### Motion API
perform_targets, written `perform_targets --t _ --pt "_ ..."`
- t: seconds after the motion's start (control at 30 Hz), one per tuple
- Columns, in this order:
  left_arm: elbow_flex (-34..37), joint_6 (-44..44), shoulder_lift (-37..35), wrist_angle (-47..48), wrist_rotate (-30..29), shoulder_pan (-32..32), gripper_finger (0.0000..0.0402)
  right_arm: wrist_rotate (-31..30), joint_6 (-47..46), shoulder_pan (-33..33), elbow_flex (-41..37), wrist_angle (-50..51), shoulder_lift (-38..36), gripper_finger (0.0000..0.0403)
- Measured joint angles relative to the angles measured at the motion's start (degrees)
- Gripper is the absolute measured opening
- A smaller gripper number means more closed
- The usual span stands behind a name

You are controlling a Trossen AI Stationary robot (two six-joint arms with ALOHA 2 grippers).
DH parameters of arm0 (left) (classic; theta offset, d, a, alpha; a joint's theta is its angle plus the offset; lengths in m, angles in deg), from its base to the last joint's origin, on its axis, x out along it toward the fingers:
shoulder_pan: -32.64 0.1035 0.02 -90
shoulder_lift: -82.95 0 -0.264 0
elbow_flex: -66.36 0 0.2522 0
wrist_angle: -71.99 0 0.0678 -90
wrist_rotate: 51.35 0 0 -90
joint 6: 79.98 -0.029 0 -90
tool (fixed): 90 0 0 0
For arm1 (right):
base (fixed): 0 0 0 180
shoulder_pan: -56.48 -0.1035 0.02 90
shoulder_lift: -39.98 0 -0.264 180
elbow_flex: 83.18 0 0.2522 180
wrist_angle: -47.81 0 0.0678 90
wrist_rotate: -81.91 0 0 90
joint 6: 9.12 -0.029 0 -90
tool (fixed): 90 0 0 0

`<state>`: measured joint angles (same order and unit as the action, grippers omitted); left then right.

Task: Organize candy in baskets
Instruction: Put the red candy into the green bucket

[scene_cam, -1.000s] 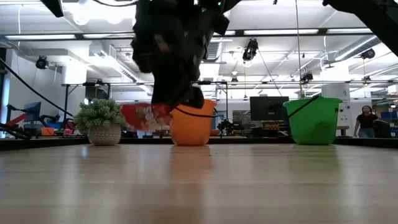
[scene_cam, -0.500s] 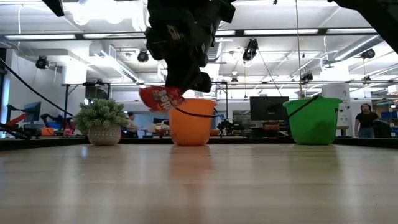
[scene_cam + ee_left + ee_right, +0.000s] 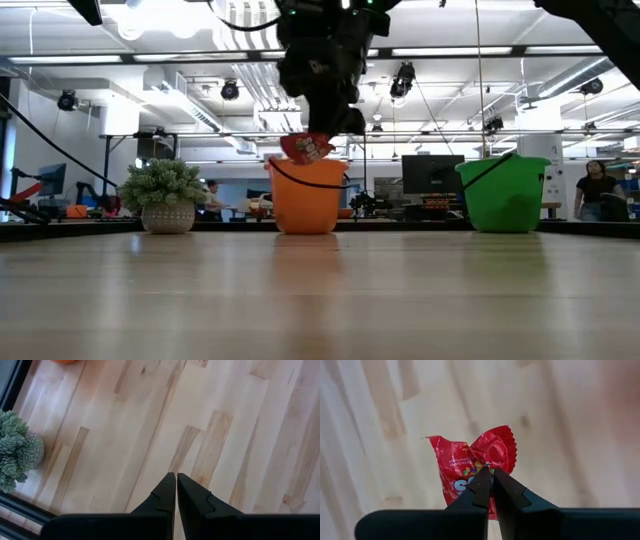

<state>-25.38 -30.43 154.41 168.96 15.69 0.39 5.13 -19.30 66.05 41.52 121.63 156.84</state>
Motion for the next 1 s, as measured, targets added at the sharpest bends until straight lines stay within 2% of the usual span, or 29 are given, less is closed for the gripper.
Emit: perform_targets --t 0.53,0.83,1.0 --pt "0.00 -0.32 -0.57 0.21 0.04 0.00 0.0000 -7.82 1.94 11.92 -1.02 7.11 -10.87 0.0008" --pt "0.00 -0.82 -1.98 0.36 0.04 0.00 0.0000 -11.72 2.30 18.20 -1.20 12.77 -14.00 0.0008" --pt "0.00 -1.03 -2.64 0.39 0.02 0.00 0.0000 -11.96 2.30 21.17 -1.24 14.83 -14.35 0.0008"
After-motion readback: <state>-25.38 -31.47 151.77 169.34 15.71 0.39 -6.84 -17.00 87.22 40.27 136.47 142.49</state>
